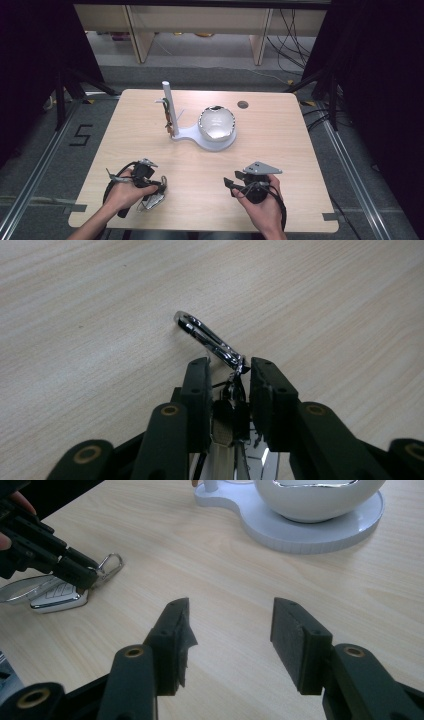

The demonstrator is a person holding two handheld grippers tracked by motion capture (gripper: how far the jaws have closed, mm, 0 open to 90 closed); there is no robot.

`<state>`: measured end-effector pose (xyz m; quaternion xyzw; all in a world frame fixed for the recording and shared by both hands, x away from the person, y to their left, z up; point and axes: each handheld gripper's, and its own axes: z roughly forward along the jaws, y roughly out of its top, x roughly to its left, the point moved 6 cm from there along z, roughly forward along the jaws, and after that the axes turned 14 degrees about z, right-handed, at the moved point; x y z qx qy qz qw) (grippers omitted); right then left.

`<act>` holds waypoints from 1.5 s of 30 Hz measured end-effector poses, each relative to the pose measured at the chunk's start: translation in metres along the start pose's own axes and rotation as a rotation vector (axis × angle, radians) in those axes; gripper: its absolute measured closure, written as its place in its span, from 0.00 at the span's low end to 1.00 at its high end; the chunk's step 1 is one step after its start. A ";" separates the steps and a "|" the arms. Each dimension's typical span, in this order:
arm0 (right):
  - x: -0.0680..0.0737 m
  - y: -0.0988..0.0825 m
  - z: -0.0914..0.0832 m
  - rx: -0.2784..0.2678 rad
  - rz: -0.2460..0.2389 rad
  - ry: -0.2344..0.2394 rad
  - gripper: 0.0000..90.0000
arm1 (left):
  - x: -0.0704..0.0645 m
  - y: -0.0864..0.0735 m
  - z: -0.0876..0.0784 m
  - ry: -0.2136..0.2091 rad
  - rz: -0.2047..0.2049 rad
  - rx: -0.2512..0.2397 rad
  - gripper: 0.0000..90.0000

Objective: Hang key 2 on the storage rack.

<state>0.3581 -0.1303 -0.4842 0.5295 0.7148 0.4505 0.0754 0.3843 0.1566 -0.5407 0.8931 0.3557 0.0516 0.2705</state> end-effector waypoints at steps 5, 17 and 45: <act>0.003 -0.003 0.000 0.024 0.038 0.000 0.56 | 0.000 -0.001 -0.002 0.016 0.037 -0.002 0.85; 0.000 -0.002 0.000 0.019 0.010 -0.006 0.56 | 0.012 -0.007 -0.020 0.052 -0.017 -0.141 0.90; 0.002 -0.002 -0.001 0.002 0.033 -0.002 0.57 | 0.085 0.022 -0.062 0.427 0.085 -0.238 0.91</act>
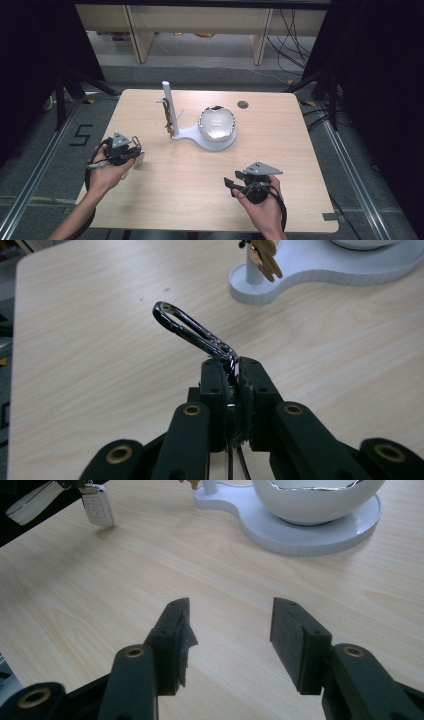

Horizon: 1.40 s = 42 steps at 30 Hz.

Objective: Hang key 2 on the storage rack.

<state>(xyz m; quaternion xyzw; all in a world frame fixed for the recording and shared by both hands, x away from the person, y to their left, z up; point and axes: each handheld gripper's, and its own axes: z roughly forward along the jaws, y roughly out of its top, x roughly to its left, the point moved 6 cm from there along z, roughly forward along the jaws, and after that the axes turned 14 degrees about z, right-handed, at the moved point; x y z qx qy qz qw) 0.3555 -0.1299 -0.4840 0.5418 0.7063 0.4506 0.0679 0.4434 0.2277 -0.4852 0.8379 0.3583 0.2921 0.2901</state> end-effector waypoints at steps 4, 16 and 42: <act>-0.002 0.002 0.000 -0.005 -0.037 0.003 0.57 | 0.006 0.006 0.003 0.020 0.013 -0.023 0.91; -0.004 0.002 -0.001 -0.012 -0.042 -0.014 0.57 | 0.018 0.020 0.010 0.097 0.025 -0.090 0.91; -0.001 0.000 0.001 -0.004 -0.035 -0.011 0.57 | 0.038 0.057 0.035 0.180 0.260 -0.096 0.91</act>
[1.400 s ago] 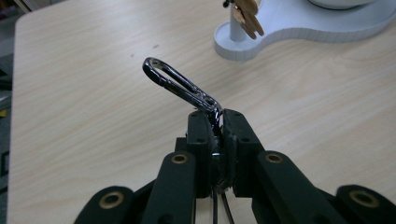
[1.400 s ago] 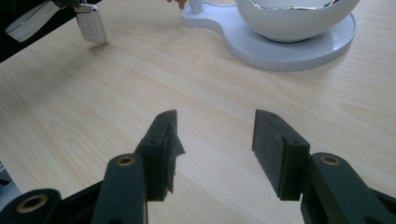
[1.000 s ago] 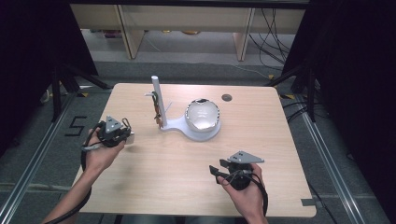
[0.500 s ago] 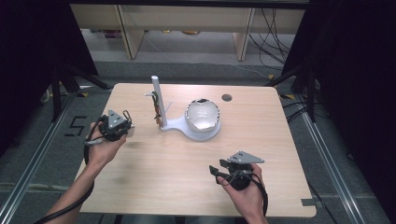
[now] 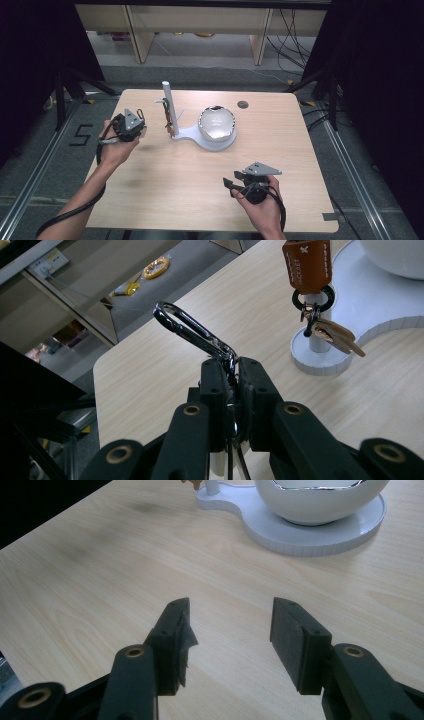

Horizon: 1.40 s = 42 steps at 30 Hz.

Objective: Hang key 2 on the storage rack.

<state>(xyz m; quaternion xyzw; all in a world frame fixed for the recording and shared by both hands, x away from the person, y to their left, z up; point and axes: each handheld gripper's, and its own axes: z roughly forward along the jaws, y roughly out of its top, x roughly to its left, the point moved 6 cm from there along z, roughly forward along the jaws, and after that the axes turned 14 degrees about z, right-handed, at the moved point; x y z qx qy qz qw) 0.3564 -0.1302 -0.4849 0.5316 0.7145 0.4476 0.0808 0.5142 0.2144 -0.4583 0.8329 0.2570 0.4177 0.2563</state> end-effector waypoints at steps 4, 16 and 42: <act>0.002 -0.001 0.001 -0.006 0.028 0.016 0.57 | 0.000 0.007 0.006 -0.006 0.032 -0.014 0.91; 0.000 0.000 0.001 -0.009 0.003 0.027 0.57 | 0.006 0.025 0.026 -0.024 0.128 -0.094 0.91; -0.003 0.000 0.000 -0.004 0.017 0.003 0.57 | 0.008 0.040 0.051 0.002 0.227 -0.098 0.91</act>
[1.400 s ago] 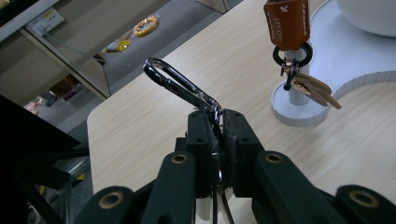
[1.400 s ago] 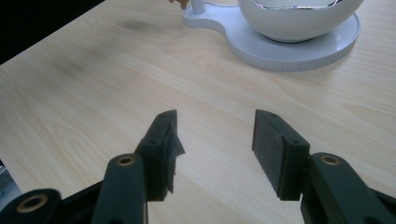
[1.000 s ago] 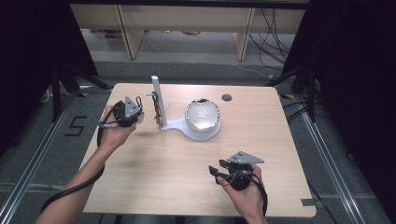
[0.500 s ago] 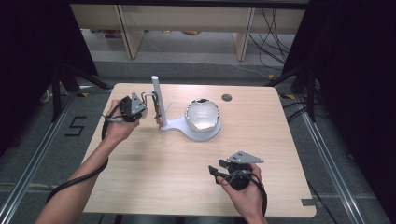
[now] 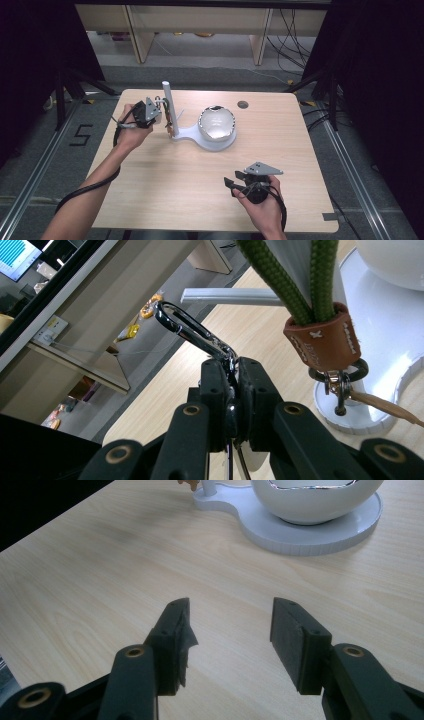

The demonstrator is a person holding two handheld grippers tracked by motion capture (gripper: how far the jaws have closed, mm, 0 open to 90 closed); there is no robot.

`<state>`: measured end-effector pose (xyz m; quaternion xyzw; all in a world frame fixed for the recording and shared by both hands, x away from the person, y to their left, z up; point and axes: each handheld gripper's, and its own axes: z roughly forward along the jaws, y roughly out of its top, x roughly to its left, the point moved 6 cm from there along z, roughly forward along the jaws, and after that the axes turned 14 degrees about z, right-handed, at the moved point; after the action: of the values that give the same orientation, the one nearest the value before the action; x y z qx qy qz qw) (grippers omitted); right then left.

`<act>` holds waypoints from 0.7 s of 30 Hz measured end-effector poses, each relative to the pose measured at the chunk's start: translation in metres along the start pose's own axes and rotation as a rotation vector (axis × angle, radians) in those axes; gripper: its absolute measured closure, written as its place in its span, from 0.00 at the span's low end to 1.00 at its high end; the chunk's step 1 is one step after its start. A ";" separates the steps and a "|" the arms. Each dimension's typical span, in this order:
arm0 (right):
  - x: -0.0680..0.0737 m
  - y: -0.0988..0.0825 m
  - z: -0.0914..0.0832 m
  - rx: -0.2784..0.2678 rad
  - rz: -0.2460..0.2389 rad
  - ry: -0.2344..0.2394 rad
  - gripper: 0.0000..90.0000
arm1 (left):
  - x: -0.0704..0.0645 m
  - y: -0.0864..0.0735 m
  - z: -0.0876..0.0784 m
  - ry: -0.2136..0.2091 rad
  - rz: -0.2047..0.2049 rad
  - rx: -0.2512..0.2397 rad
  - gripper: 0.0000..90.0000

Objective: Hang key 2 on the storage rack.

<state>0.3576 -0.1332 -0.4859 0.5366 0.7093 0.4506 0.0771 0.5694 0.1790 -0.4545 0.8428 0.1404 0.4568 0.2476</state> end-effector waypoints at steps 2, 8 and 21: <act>0.000 0.000 0.000 -0.001 -0.001 -0.004 0.57 | 0.001 0.000 0.001 -0.002 0.013 0.002 0.91; -0.001 0.001 0.000 -0.011 0.000 0.004 0.57 | 0.002 0.001 0.002 0.000 0.022 0.007 0.91; 0.001 -0.001 0.002 -0.004 0.003 0.008 0.57 | 0.001 0.003 0.005 0.009 0.066 0.017 0.91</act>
<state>0.3578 -0.1314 -0.4875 0.5359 0.7077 0.4544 0.0746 0.5742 0.1758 -0.4542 0.8471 0.1173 0.4672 0.2246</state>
